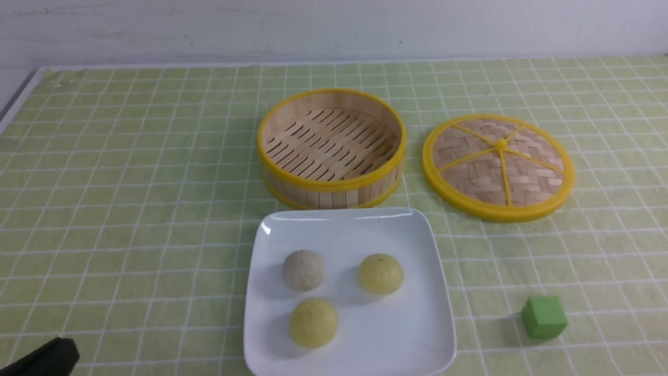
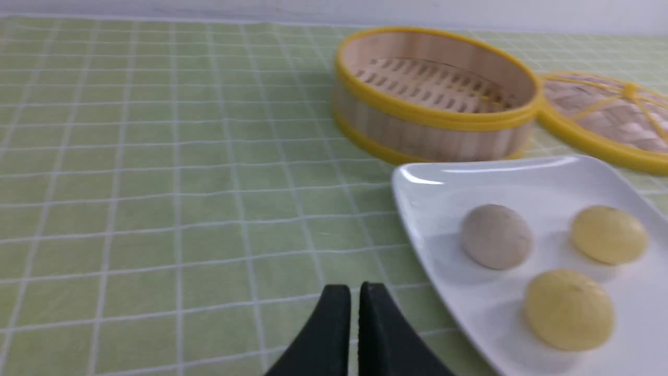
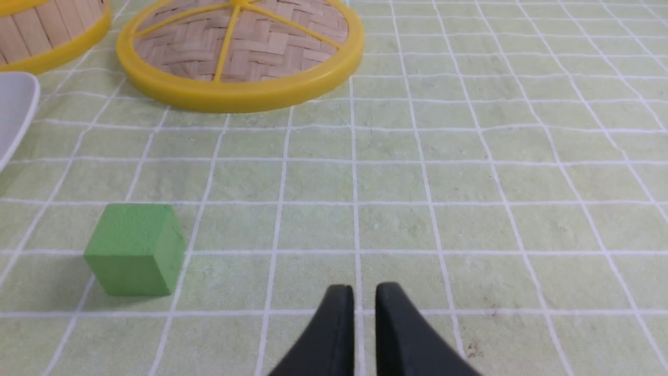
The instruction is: Put the steamed buns into the plate on the green tablecloth.
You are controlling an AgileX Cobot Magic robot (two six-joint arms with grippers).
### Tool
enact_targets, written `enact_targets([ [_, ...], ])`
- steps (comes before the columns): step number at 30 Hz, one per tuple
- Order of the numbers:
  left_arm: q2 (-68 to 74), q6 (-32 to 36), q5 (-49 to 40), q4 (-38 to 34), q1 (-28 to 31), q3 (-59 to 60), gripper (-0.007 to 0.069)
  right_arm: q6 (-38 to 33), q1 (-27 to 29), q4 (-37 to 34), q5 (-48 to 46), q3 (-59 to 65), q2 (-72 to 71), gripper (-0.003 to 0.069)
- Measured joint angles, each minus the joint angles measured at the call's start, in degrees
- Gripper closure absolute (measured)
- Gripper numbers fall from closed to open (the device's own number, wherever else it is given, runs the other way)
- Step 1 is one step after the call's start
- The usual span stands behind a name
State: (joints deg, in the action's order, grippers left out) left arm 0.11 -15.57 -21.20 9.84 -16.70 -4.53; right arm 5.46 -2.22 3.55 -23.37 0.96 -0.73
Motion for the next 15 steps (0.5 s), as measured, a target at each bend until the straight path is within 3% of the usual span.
enact_targets([
  [1, -0.1, 0.3, 0.0, -0.3, 0.0, 0.0, 0.0571, 0.0, 0.0, 0.0, 0.0, 0.0, 0.0, 0.0568],
  [4, -0.7, 4.1, 0.5, -3.0, 11.1, 4.3, 0.057, 0.0, 0.0, 0.0, 0.0, 0.0, 0.0, 0.0563],
  [8, -0.7, 4.5, 0.5, -4.1, 19.4, 6.0, 0.057, 0.0, 0.0, 0.0, 0.0, 0.0, 0.0, 0.0559],
  [15, -0.8, 4.3, 0.2, -4.0, 20.4, 6.0, 0.056, 0.0, 0.0, 0.0, 0.0, 0.0, 0.0, 0.0557],
])
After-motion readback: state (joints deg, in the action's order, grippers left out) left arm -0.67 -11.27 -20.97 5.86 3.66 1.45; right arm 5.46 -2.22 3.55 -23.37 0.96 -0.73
